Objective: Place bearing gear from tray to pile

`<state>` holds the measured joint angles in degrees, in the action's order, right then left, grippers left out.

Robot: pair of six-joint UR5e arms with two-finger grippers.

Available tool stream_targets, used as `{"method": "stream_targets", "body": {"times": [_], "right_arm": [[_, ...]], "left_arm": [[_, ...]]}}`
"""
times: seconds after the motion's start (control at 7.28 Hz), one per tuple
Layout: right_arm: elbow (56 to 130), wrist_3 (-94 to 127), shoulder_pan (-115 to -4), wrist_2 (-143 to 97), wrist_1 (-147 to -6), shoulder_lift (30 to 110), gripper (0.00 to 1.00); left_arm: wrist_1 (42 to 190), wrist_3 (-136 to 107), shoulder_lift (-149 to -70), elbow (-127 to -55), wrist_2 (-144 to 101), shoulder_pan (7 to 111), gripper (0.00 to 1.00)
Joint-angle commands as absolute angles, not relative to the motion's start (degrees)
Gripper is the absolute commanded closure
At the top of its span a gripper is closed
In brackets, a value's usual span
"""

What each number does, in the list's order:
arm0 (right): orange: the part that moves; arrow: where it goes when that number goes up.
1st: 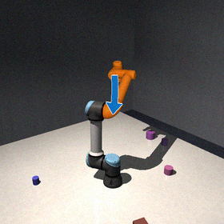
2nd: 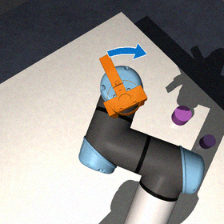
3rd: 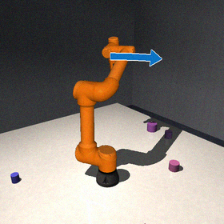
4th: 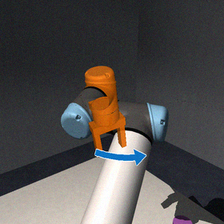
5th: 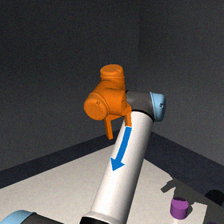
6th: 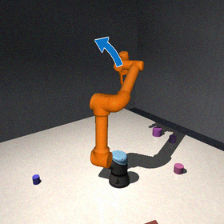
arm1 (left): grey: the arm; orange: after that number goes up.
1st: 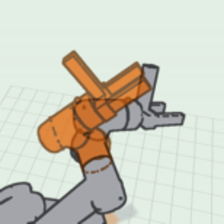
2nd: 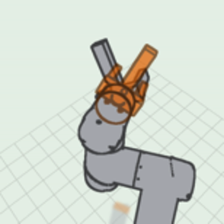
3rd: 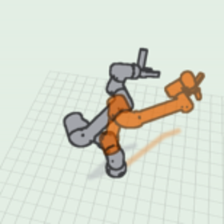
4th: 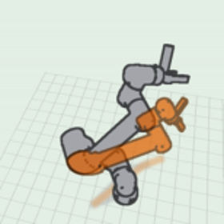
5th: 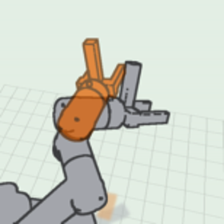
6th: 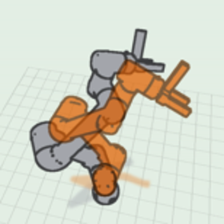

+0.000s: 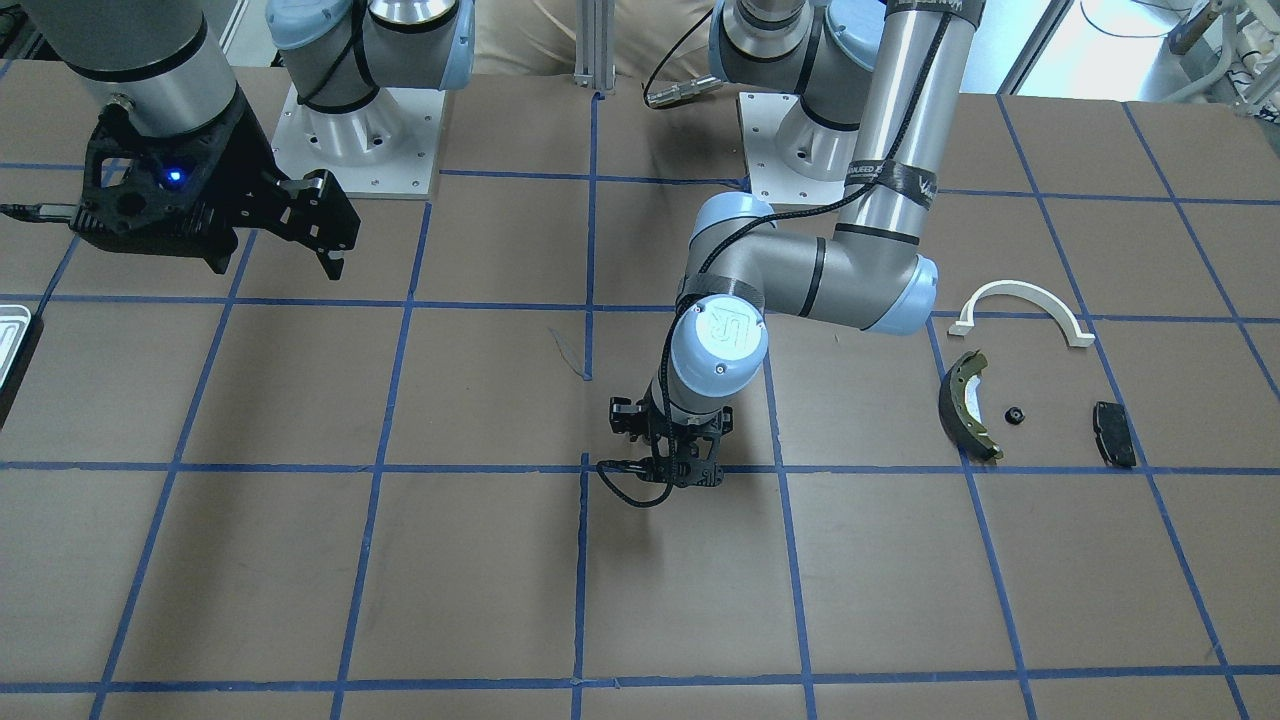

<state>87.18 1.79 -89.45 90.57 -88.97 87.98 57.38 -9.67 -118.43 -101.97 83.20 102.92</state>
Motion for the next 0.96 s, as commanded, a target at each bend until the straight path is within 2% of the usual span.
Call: {"method": "stream_targets", "body": {"times": [0.0,0.41,0.82], "right_arm": [[87.2,1.7,-89.5,90.6,-88.8,88.0,0.00],[87.2,1.8,-89.5,90.6,-88.6,88.0,0.00],[87.2,1.8,-89.5,90.6,-88.5,87.9,0.00]], "left_arm": [[57.7,-9.8,-118.5,-102.0,83.3,102.9,1.00],[58.0,-9.6,-116.3,-99.7,83.2,102.1,1.00],[69.5,-1.5,-115.1,-88.4,83.6,87.9,1.00]]}}
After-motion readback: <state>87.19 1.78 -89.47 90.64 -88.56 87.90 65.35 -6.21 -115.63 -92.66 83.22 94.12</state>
